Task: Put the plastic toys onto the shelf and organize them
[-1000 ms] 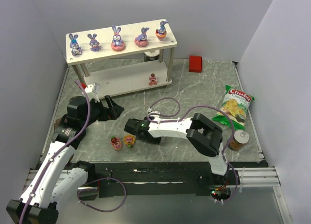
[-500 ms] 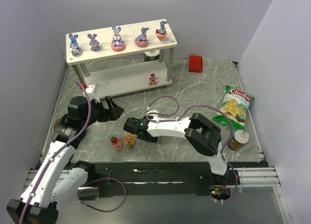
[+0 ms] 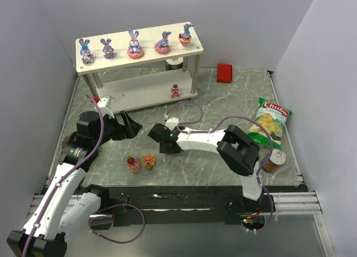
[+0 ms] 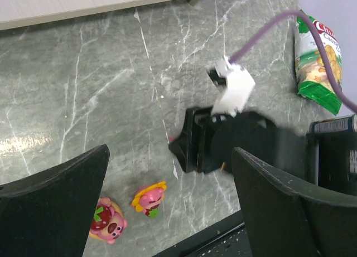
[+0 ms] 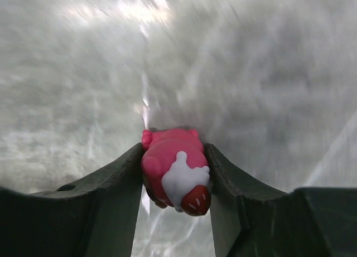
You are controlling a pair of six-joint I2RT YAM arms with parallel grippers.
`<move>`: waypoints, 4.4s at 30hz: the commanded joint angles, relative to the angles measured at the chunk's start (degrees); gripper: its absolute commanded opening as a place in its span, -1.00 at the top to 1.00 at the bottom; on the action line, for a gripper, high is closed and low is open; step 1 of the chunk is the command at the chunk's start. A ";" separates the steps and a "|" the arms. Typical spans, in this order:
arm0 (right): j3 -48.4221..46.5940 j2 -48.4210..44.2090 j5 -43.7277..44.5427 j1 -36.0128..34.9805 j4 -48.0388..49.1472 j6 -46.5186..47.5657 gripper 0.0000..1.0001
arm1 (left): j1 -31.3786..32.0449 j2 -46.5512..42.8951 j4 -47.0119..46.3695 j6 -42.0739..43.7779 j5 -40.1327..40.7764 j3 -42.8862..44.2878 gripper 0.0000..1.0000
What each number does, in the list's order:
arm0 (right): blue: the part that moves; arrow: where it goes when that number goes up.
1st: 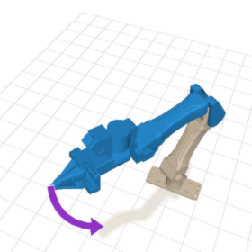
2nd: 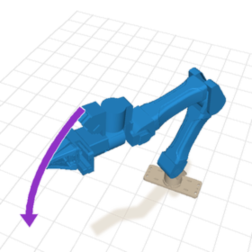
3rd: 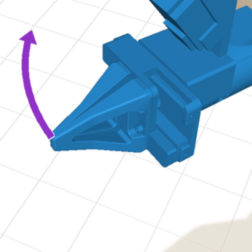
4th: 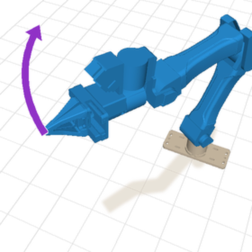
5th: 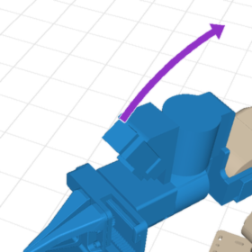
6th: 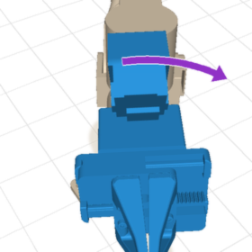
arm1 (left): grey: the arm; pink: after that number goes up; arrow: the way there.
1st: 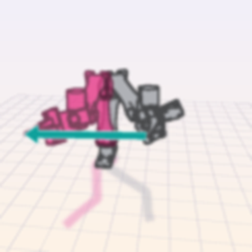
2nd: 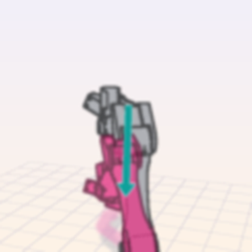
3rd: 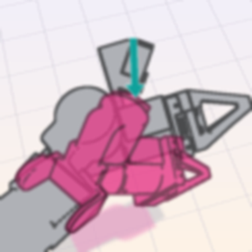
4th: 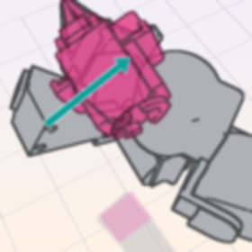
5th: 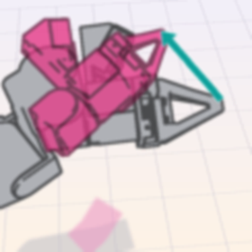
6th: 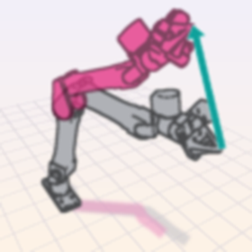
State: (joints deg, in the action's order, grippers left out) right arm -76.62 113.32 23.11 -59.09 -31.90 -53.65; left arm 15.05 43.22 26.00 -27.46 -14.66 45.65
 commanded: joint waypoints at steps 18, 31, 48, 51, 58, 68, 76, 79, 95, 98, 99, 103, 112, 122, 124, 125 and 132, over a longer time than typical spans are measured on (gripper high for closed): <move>-8.81 10.87 -23.20 12.68 19.07 54.51 0.68 | 0.16 5.12 -2.97 -0.31 0.95 5.24 -0.93; -7.32 7.53 -20.65 12.68 17.66 48.20 -0.67 | 0.16 6.26 -5.78 1.53 0.50 4.71 -0.93; -13.03 5.51 -11.25 11.54 9.84 32.73 -0.67 | 0.16 7.67 -7.54 2.68 -0.29 4.01 -0.93; -13.12 4.64 -10.55 10.84 10.54 32.82 -0.66 | 0.16 7.67 -7.63 2.68 -0.38 3.92 -0.93; -14.35 3.67 -7.56 9.61 10.89 31.50 -0.63 | 0.16 7.58 -7.72 2.85 -0.29 3.66 -0.93; -15.58 3.05 -4.92 9.26 10.98 30.18 -0.52 | 0.16 7.58 -7.63 3.03 -0.20 3.57 -0.93; -18.56 5.60 -5.80 9.08 8.00 29.48 -0.12 | 0.07 7.49 -7.63 2.94 -0.20 3.48 -0.93; -19.36 6.39 -5.98 9.26 7.12 29.48 -0.04 | 0.16 7.49 -7.54 3.03 -0.02 3.48 -0.93; -23.13 10.08 -6.68 9.26 2.55 28.51 -0.32 | 0.16 7.23 -7.54 2.85 -0.11 3.22 -0.93; -23.05 10.34 -6.68 9.26 2.46 28.25 -0.29 | 0.07 7.14 -7.45 2.94 -0.11 3.22 -0.93; -23.14 10.34 -6.68 9.26 2.37 28.16 -0.28 | 0.07 7.05 -7.54 2.85 -0.20 3.22 -0.93; -23.05 10.78 -6.94 9.26 2.81 28.16 -0.17 | 0.16 7.14 -7.54 2.85 -0.20 3.31 -0.93; -24.01 12.72 -7.47 9.34 2.98 28.51 -0.14 | 0.16 7.32 -7.19 2.94 -0.11 3.57 -0.93; -25.24 12.81 -6.33 9.70 3.69 30.17 0.67 | 0.16 7.58 -7.01 2.94 0.07 3.75 -0.93; -25.60 12.19 -5.80 9.87 4.39 30.88 0.82 | 0.16 7.67 -7.01 3.03 0.15 3.75 -0.93; -26.03 12.02 -5.02 9.87 4.74 32.02 0.84 | 0.16 7.75 -7.01 2.94 0.07 3.83 -0.93; -29.37 11.13 -4.21 10.57 7.82 36.07 0.95 | 0.16 8.19 -6.49 3.12 0.33 4.36 -0.93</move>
State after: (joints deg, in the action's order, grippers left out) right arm -100.92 126.58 16.84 -49.43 -28.18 -20.80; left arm 15.05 51.48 20.45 -25.10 -14.28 48.66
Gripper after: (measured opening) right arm 0.496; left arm 0.967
